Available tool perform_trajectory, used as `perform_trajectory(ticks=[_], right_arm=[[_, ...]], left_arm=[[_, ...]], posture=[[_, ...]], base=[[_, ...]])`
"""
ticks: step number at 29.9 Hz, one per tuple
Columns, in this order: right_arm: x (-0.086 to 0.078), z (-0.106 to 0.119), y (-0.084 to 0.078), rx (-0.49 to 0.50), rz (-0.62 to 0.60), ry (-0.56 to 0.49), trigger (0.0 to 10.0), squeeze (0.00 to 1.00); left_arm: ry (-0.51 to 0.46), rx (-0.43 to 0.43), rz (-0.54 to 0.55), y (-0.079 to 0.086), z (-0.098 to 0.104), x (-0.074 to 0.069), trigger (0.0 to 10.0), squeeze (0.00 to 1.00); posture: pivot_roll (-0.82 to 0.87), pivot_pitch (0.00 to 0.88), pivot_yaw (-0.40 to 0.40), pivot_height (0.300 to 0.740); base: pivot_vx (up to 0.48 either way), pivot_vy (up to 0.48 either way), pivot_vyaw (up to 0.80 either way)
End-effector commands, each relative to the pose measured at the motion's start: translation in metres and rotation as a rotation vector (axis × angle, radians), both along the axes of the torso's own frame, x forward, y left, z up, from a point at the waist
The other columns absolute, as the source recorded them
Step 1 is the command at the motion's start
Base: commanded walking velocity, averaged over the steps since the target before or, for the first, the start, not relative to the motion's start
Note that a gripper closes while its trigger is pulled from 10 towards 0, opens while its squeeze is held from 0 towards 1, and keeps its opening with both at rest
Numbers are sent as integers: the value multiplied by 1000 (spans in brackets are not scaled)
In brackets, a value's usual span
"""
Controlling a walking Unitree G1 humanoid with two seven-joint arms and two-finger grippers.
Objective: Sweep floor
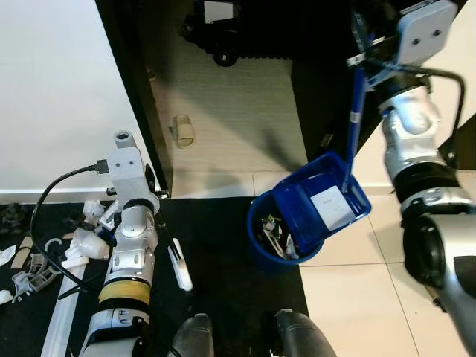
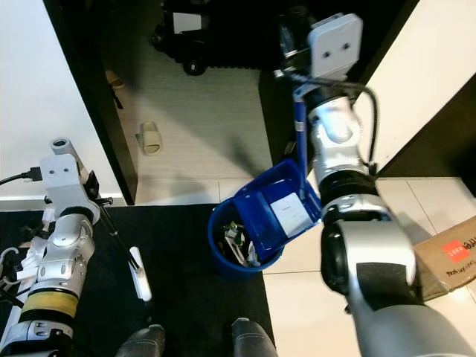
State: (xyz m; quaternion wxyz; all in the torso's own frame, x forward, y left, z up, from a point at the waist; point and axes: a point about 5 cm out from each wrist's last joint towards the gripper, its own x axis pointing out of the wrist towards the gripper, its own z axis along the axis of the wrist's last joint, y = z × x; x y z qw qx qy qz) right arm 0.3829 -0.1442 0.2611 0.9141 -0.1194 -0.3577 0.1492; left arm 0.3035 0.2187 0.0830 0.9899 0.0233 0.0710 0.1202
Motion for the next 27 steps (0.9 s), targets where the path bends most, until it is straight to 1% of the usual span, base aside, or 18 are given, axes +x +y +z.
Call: perform_trajectory(ticks=[1, 3, 4, 5, 6, 7, 8, 11, 13, 16, 17, 20, 22, 25, 27], right_arm=[[-6, 6, 6, -34, 30, -70, 10000, 0], [-10, 1, 19, -63, 72, -85, 10000, 0], [-10, 1, 19, -63, 72, -85, 10000, 0], [-13, -2, 28, -77, 108, -93, 10000, 0], [-13, -2, 28, -77, 108, -93, 10000, 0], [-16, -5, 35, -99, 133, -101, 10000, 0], [-19, -7, 41, -126, 156, -113, 10000, 0], [-30, -16, 58, -259, 225, -169, 10000, 0], [-34, -21, 63, -317, 250, -191, 10000, 0], [-41, -28, 70, -379, 287, -213, 10000, 0], [-41, -28, 70, -379, 287, -213, 10000, 0], [-48, -37, 76, -415, 323, -221, 10000, 0], [-51, -42, 77, -407, 342, -205, 10000, 0], [-52, -44, 78, -396, 350, -196, 10000, 0], [-56, -48, 82, -371, 371, -181, 10000, 0]], left_arm=[[-40, 1, -10, -5, 6, 0, 10000, 0], [-39, 1, -9, -5, 6, 0, 10000, 0], [-39, 1, -9, -5, 6, 0, 10000, 0], [-38, -1, -7, -5, 5, -1, 10000, 0], [-38, -1, -7, -5, 5, -1, 10000, 0], [-38, -2, -6, -5, 5, -1, 10000, 0], [-38, -3, -6, -5, 5, -1, 10000, 0], [-39, -5, -5, -5, 5, -1, 10000, 0], [-39, -7, -6, -5, 5, -1, 10000, 0], [-40, -8, -7, -6, 5, -1, 10000, 0], [-40, -8, -7, -6, 5, -1, 10000, 0], [-39, -11, -8, -6, 5, -1, 10000, 0], [-38, -13, -8, -7, 4, -2, 10000, 0], [-37, -14, -8, -7, 4, -2, 10000, 0], [-35, -15, -9, -7, 4, -2, 10000, 0]], posture=[[40, 54, -115, 740], [39, 54, -117, 740], [39, 54, -117, 740], [37, 53, -117, 740], [37, 53, -117, 740], [37, 53, -117, 740], [37, 54, -118, 740], [35, 54, -118, 740], [35, 54, -118, 740], [35, 54, -118, 740], [35, 54, -118, 740], [35, 54, -118, 740], [34, 54, -122, 740], [34, 54, -122, 740], [32, 54, -119, 740]], base=[[0, 0, 0], [0, 0, 0], [0, 0, 0], [0, 0, 0], [0, 0, 0], [0, 0, 0], [0, 0, 0], [0, 0, 0], [0, 0, 0], [0, 0, 0], [0, 0, 0], [0, 0, 0], [0, 0, 0], [0, 0, 0], [0, 0, 0]])
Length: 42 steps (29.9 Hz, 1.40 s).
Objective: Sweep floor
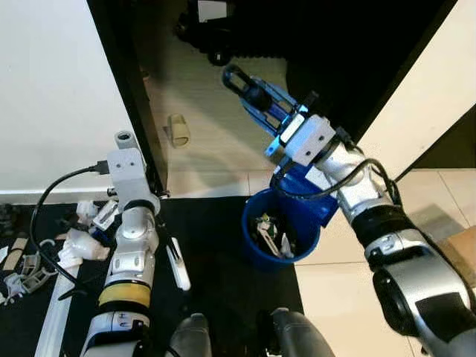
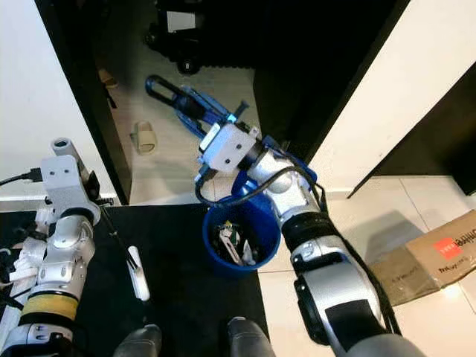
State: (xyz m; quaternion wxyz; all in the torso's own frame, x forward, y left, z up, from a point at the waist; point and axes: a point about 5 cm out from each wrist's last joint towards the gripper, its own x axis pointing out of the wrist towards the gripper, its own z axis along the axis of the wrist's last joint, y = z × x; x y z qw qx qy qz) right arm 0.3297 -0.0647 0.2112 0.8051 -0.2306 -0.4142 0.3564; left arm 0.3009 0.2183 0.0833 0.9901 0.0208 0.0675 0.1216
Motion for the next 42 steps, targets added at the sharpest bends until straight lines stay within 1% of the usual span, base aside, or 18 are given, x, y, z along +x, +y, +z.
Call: perform_trajectory(ticks=[1, 10, 17, 18, 19, 21, 22, 24, 25, 27, 28, 30, 32, 36, 39, 40, 41, 42], right_arm=[[-5, 0, 5, 13, 29, -3, 10000, 0], [-16, -7, 20, 48, 88, 37, 10000, 0], [-12, -2, 14, 54, 55, 25, 10000, 0], [-5, 7, 5, 65, 7, 4, 10000, 0], [-5, 7, 5, 65, 7, 4, 10000, 0], [11, 31, -18, 118, -100, -27, 10000, 0], [11, 31, -18, 118, -100, -27, 10000, 0], [25, 57, -44, 206, -205, -37, 10000, 0], [25, 57, -44, 206, -205, -37, 10000, 0], [39, 93, -85, 344, -319, -26, 10000, 0], [39, 93, -85, 344, -319, -26, 10000, 0], [44, 119, -118, 454, -388, -8, 10000, 0], [48, 130, -139, 532, -399, 60, 10000, 0], [60, 119, -158, 591, -389, 288, 10000, 0], [63, 98, -166, 622, -415, 394, 10000, 0], [63, 98, -166, 622, -415, 394, 10000, 0], [64, 82, -169, 653, -430, 447, 10000, 0], [64, 78, -169, 669, -426, 463, 10000, 0]], left_arm=[[-27, -12, -13, -6, 4, 1, 10000, 0], [-30, -14, -20, -7, 4, 2, 10000, 0], [-32, -11, -18, -6, 5, 2, 10000, 0], [-33, -10, -16, -5, 5, 2, 10000, 0], [-33, -10, -16, -5, 5, 2, 10000, 0], [-35, -8, -16, -4, 6, 2, 10000, 0], [-35, -8, -16, -4, 6, 2, 10000, 0], [-39, -7, -16, -3, 7, 3, 10000, 0], [-39, -7, -16, -3, 7, 3, 10000, 0], [-43, -4, -18, -1, 9, 4, 10000, 0], [-43, -4, -18, -1, 9, 4, 10000, 0], [-33, 7, -27, 1, 10, 6, 10000, 0], [-26, 22, -36, 3, 12, 6, 10000, 0], [-14, 63, -46, 5, 12, 7, 10000, 0], [-13, 78, -56, 3, 14, 9, 10000, 0], [-13, 78, -56, 3, 14, 9, 10000, 0], [-17, 100, -70, 2, 17, 10, 10000, 0], [-19, 109, -76, 1, 18, 10, 10000, 0]], posture=[[32, 55, -119, 740], [34, 54, -116, 740], [39, 52, -116, 740], [42, 50, -114, 740], [42, 50, -114, 740], [44, 47, -111, 740], [44, 47, -111, 740], [46, 44, -110, 740], [46, 44, -110, 740], [48, 39, -107, 740], [48, 39, -107, 740], [51, 35, -104, 740], [53, 30, -100, 740], [53, 25, -94, 740], [61, 22, -87, 740], [61, 22, -87, 740], [63, 22, -83, 740], [63, 22, -83, 740]], base=[[0, 0, 0], [0, 0, 0], [0, 0, 0], [0, 0, 0], [0, 0, 0], [0, 0, 0], [0, 0, 0], [0, 0, 0], [0, 0, 0], [0, 0, 0], [0, 0, 0], [0, 0, 0], [0, 0, 0], [0, 0, 0], [0, 0, 0], [0, 0, 0], [0, 0, 0], [0, 0, 0]])
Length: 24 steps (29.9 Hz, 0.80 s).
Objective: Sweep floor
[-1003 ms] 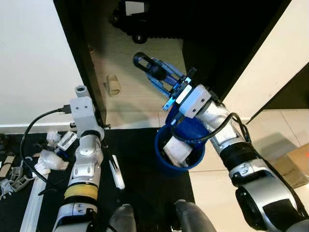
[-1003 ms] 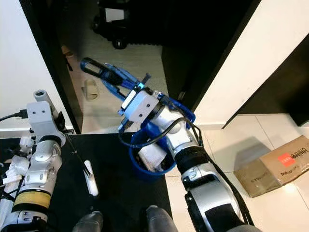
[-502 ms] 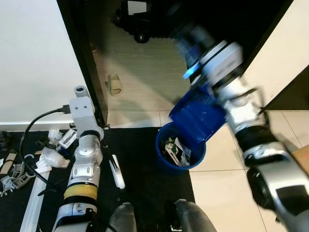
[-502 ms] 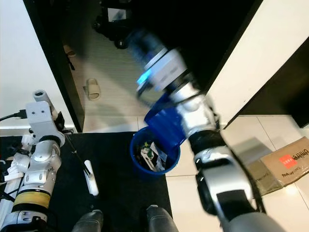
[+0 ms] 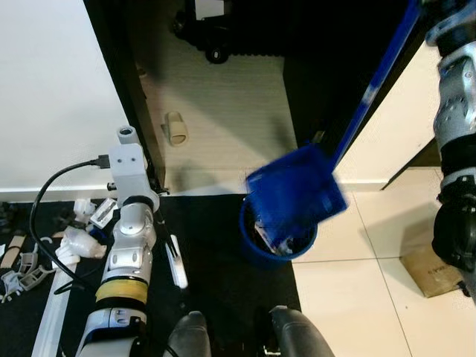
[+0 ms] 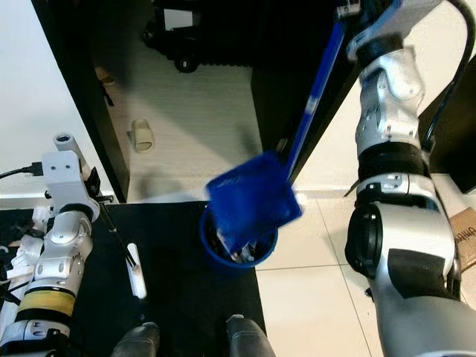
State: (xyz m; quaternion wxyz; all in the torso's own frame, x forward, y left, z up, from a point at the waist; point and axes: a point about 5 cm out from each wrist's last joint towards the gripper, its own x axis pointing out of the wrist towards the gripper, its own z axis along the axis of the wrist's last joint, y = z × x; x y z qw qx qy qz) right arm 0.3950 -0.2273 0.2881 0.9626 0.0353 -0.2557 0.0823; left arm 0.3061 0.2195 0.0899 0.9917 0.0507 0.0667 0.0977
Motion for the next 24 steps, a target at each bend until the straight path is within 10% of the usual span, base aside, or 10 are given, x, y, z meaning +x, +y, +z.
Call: perform_trajectory(ticks=[1, 24], right_arm=[[-1, 1, -7, 30, -14, -4, 10000, 0], [-2, 4, 9, 111, 91, -12, 10000, 0]], left_arm=[[-26, 52, -25, 0, 11, 5, 10000, 0], [-48, 100, -95, -10, 23, 3, 10000, 0]], posture=[[63, 22, -83, 740], [81, 45, -76, 740]], base=[[0, 0, 0], [0, 446, 0]])
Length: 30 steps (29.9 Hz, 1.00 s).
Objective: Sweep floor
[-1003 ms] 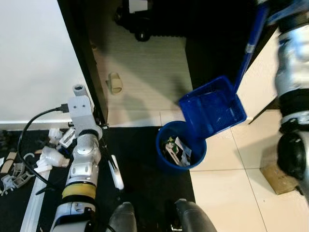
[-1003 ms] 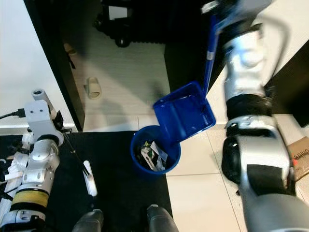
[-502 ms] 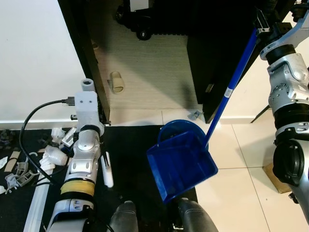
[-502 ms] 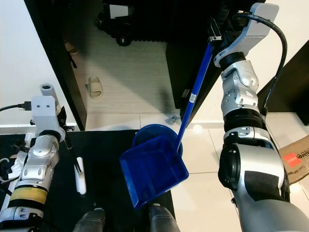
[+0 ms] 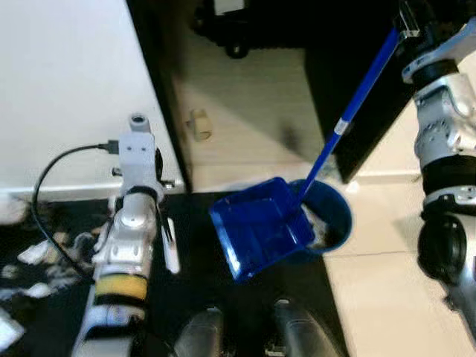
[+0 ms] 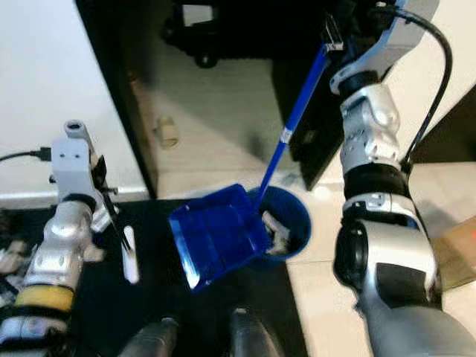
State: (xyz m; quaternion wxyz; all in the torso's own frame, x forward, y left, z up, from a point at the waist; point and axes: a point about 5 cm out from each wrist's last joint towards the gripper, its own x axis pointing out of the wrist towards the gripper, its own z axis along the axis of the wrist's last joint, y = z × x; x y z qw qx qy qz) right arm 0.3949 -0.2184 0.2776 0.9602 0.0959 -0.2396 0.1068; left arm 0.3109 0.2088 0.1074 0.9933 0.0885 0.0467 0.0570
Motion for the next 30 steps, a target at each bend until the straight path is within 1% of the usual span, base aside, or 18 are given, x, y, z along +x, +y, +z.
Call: perform_trajectory(ticks=[1, 3, 5, 6, 8, 9, 10, 11, 14, 15, 16, 17, 18, 19, 24, 26, 27, 30], right_arm=[[-1, 13, 2, 7, 19, -45, 10000, 0], [-1, 13, 4, 4, 26, -41, 10000, 0], [-2, 0, 7, -30, 27, -8, 10000, 0], [-2, 0, 7, -30, 27, -8, 10000, 0], [-5, -15, 10, -64, 13, 17, 10000, 0], [-5, -15, 10, -64, 13, 17, 10000, 0], [-7, -22, 12, -73, 9, 27, 10000, 0], [-11, -41, 17, -70, -7, 53, 10000, 0], [-13, -49, 19, -73, -15, 63, 10000, 0], [-17, -63, 21, -102, -37, 76, 10000, 0], [-17, -63, 21, -102, -37, 76, 10000, 0], [-21, -76, 24, -123, -54, 89, 10000, 0], [-32, -102, 26, -164, -93, 107, 10000, 0], [-32, -102, 26, -164, -93, 107, 10000, 0], [-53, -149, 25, -174, -203, 195, 10000, 0], [-59, -165, 26, -154, -214, 238, 10000, 0], [-59, -165, 26, -154, -214, 238, 10000, 0], [-69, -189, 26, -156, -231, 323, 10000, 0]], left_arm=[[-19, 28, -8, 1, 5, -2, 10000, 0], [-19, 30, -9, 1, 5, -3, 10000, 0], [-17, 40, -13, 1, 5, -4, 10000, 0], [-17, 40, -13, 1, 5, -4, 10000, 0], [-14, 48, -11, 3, 4, -5, 10000, 0], [-14, 48, -11, 3, 4, -5, 10000, 0], [-12, 50, -10, 4, 4, -6, 10000, 0], [-7, 54, -7, 5, 2, -8, 10000, 0], [-5, 55, -6, 5, 2, -8, 10000, 0], [-4, 56, -6, 4, 2, -8, 10000, 0], [-4, 56, -6, 4, 2, -8, 10000, 0], [-4, 57, -6, 4, 2, -8, 10000, 0], [-3, 60, -10, 2, 1, -8, 10000, 0], [-3, 60, -10, 2, 1, -8, 10000, 0], [7, 58, -19, 0, -3, -9, 10000, 0], [10, 56, -20, -1, -4, -9, 10000, 0], [10, 56, -20, -1, -4, -9, 10000, 0], [11, 54, -24, -4, -6, -10, 10000, 0]], posture=[[81, 45, -76, 740], [82, 46, -78, 740], [85, 48, -80, 740], [85, 48, -80, 740], [85, 49, -80, 740], [85, 49, -80, 740], [83, 49, -78, 740], [80, 49, -77, 740], [82, 48, -76, 740], [86, 48, -77, 740], [86, 48, -77, 740], [87, 48, -76, 740], [87, 48, -74, 740], [87, 48, -74, 740], [83, 52, -69, 740], [82, 55, -68, 740], [82, 55, -68, 740], [88, 56, -70, 740]], base=[[0, 480, 0], [0, 480, 0], [0, 480, 0], [0, 480, 0], [0, 480, 0], [0, 480, 0], [0, 480, 0], [0, 480, 0], [0, 480, 0], [0, 480, 0], [0, 480, 0], [0, 480, 0], [0, 480, 0], [0, 480, 0], [0, 480, 0], [0, 480, 0], [0, 480, 0], [0, 480, 0]])
